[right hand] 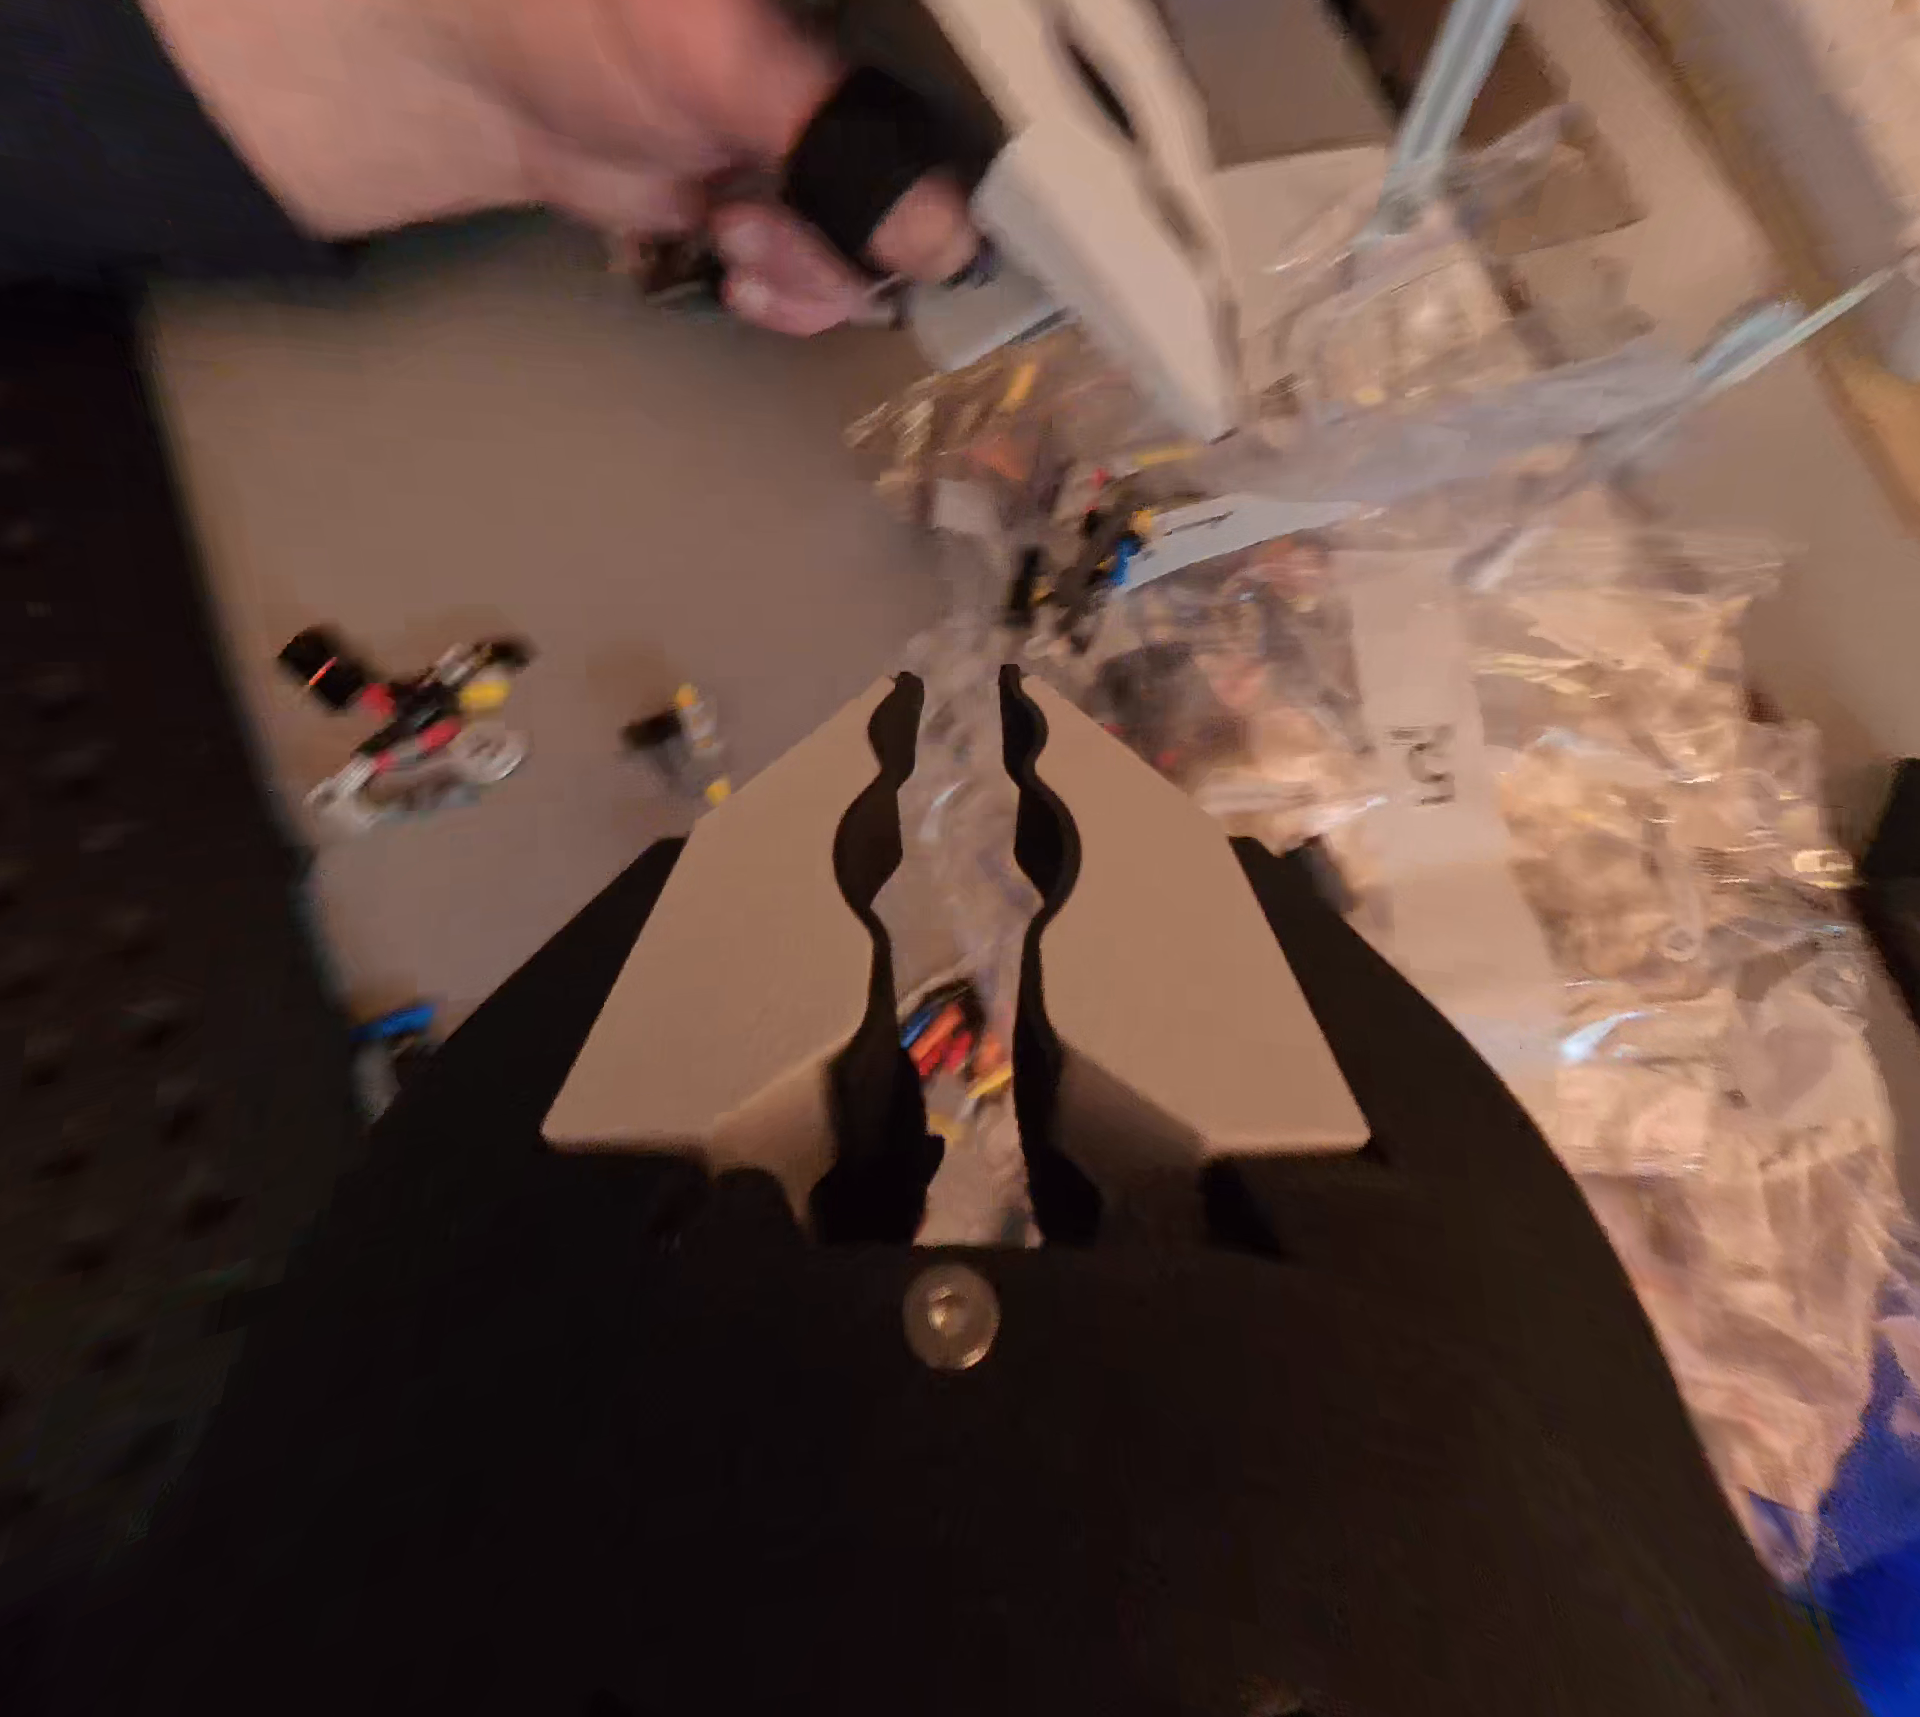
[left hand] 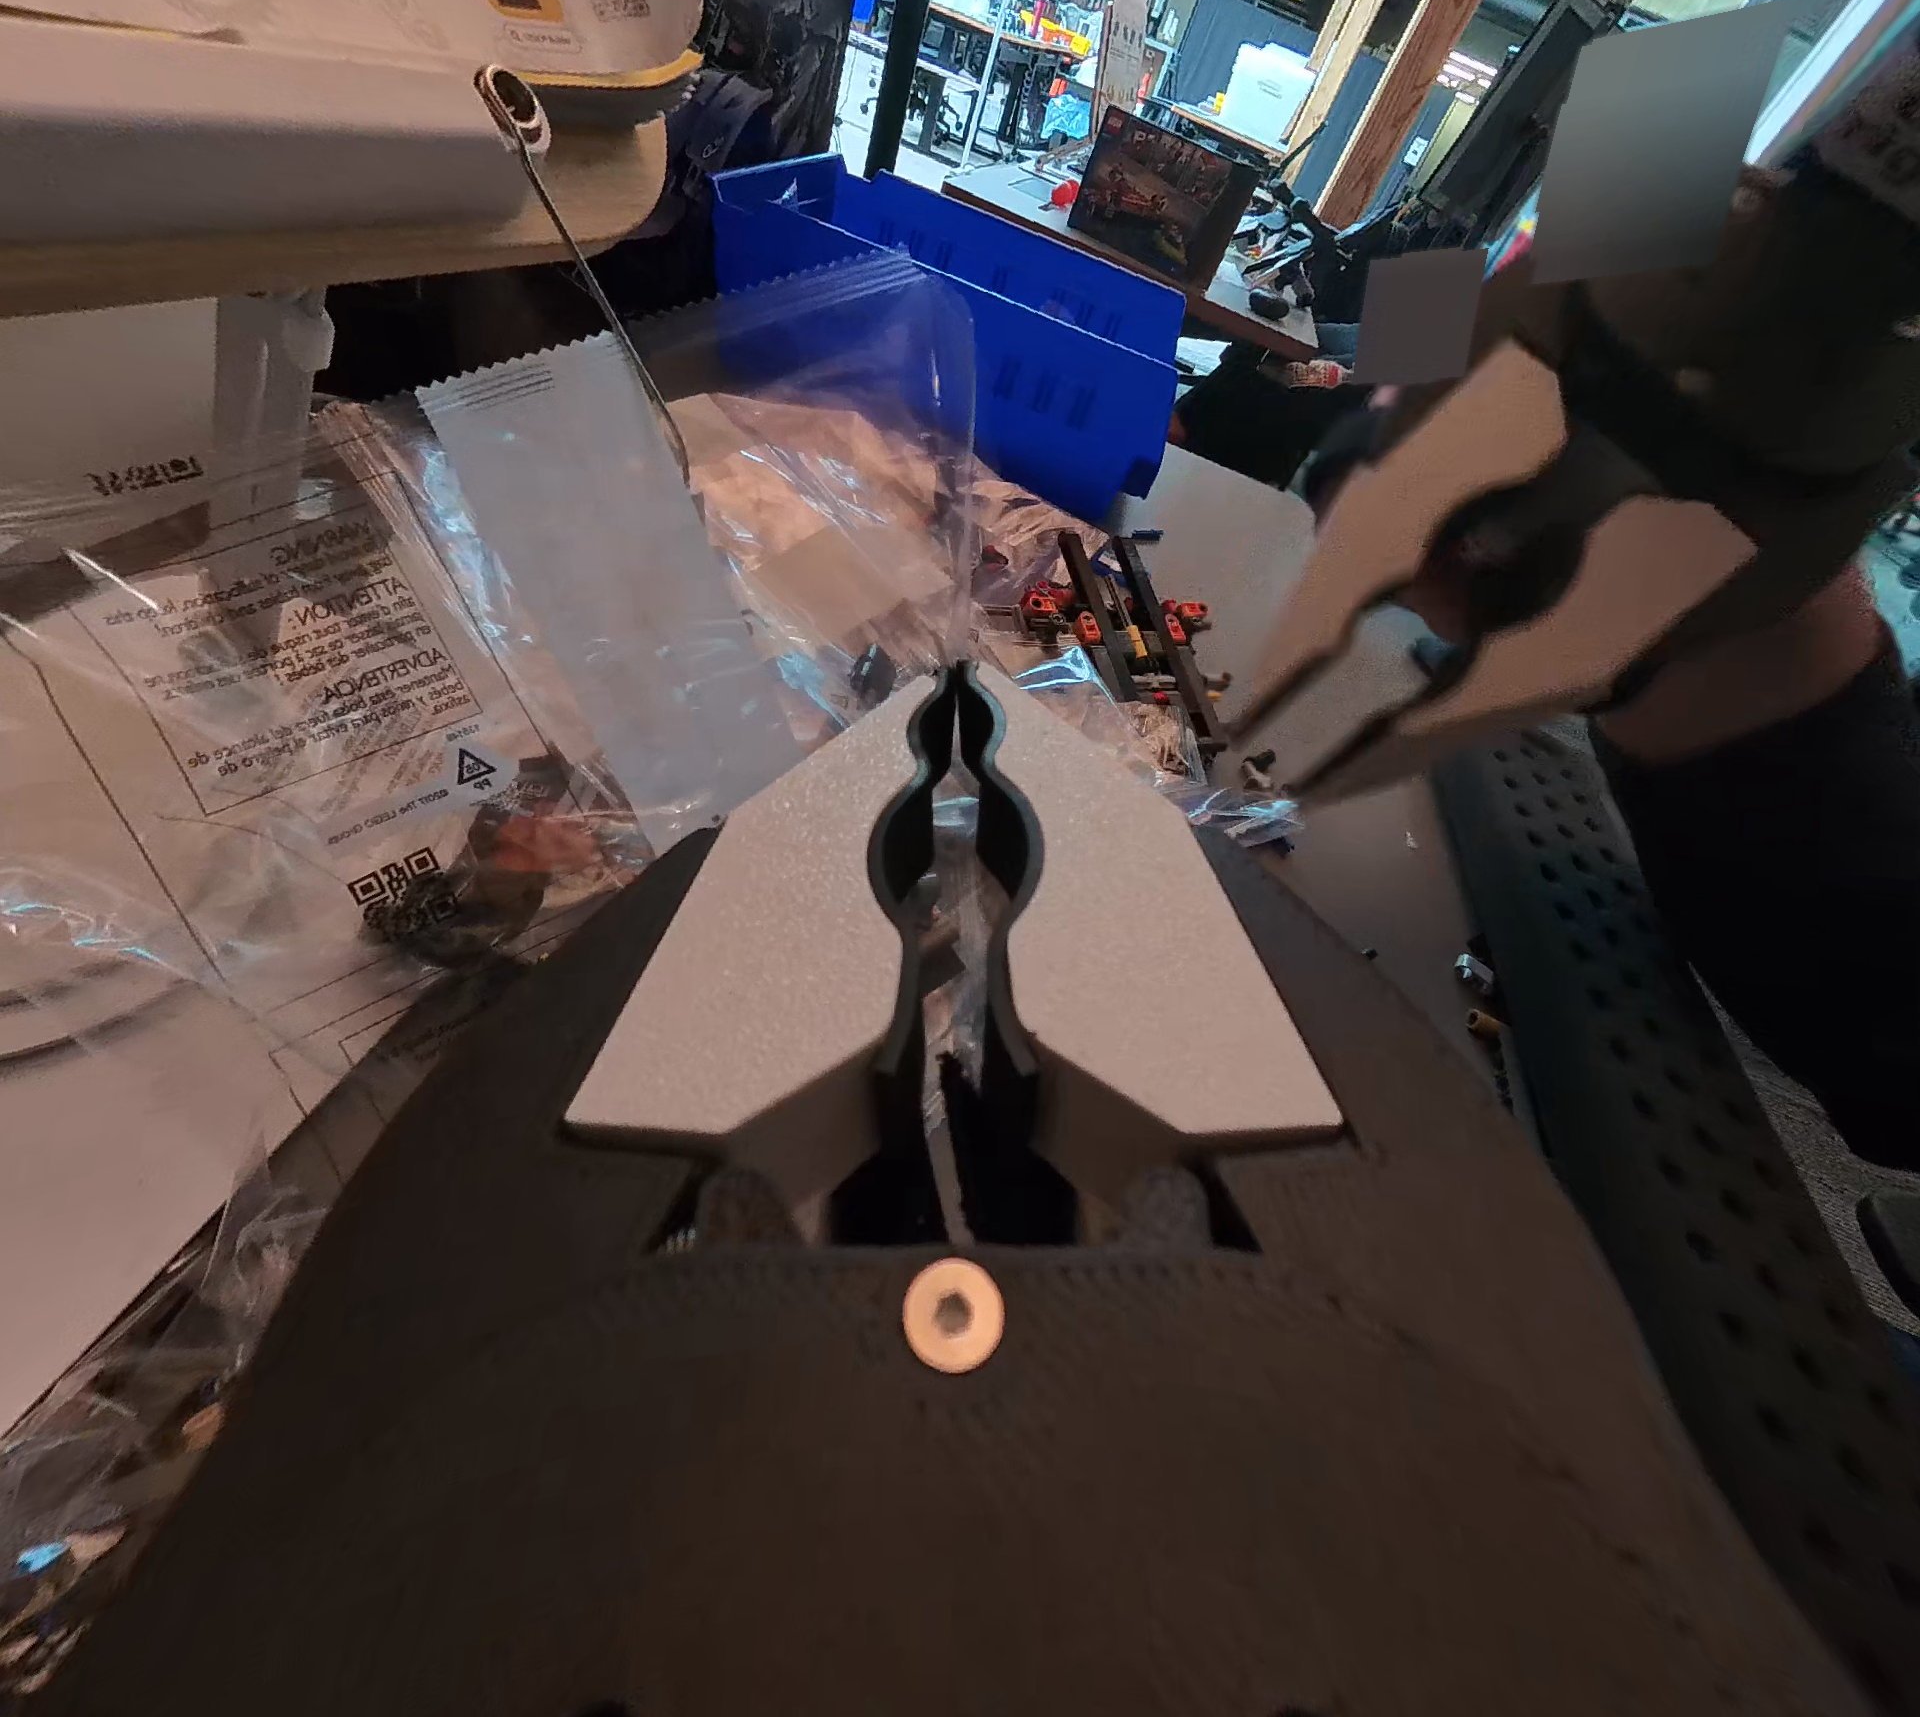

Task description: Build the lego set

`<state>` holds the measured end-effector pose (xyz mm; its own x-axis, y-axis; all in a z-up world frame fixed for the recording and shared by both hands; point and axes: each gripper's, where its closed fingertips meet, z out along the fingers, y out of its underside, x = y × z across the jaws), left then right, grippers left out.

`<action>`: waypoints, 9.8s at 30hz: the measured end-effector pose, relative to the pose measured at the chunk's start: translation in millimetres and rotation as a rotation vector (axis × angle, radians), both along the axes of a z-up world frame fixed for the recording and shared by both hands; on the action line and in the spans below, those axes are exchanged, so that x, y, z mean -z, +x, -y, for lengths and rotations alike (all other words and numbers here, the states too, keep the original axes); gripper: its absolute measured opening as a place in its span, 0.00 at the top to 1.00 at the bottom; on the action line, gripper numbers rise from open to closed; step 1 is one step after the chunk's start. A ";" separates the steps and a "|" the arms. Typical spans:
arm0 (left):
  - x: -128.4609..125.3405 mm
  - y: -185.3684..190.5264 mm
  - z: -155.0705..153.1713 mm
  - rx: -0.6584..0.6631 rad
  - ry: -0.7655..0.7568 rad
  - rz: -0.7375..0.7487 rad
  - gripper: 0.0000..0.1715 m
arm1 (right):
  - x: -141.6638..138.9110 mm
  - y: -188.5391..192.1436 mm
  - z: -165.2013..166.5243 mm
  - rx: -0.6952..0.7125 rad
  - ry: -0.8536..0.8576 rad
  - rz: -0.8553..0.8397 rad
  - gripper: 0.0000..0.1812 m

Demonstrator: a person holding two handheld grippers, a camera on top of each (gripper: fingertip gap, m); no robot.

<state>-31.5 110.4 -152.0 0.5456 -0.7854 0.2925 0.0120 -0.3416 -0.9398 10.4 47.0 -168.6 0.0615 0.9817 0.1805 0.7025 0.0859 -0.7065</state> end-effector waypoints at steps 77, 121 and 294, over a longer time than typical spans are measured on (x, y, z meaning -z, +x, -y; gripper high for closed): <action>15.4 3.9 -2.8 0.005 -0.018 -0.059 1.00 | 109.7 51.0 120.1 -0.224 -0.223 0.342 0.91; 18.4 5.5 -2.7 0.005 -0.015 -0.083 1.00 | 110.9 43.4 114.4 0.064 -0.324 0.454 0.99; 25.8 7.3 -3.5 0.025 -0.025 -0.096 1.00 | 32.3 66.8 53.1 -0.035 -0.035 0.247 0.97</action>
<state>-24.2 113.9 -177.8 0.5520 -0.7925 0.2593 -0.0867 -0.3639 -0.9274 77.2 -6.0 -200.9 -0.0142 0.9883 0.1517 0.8511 0.0915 -0.5169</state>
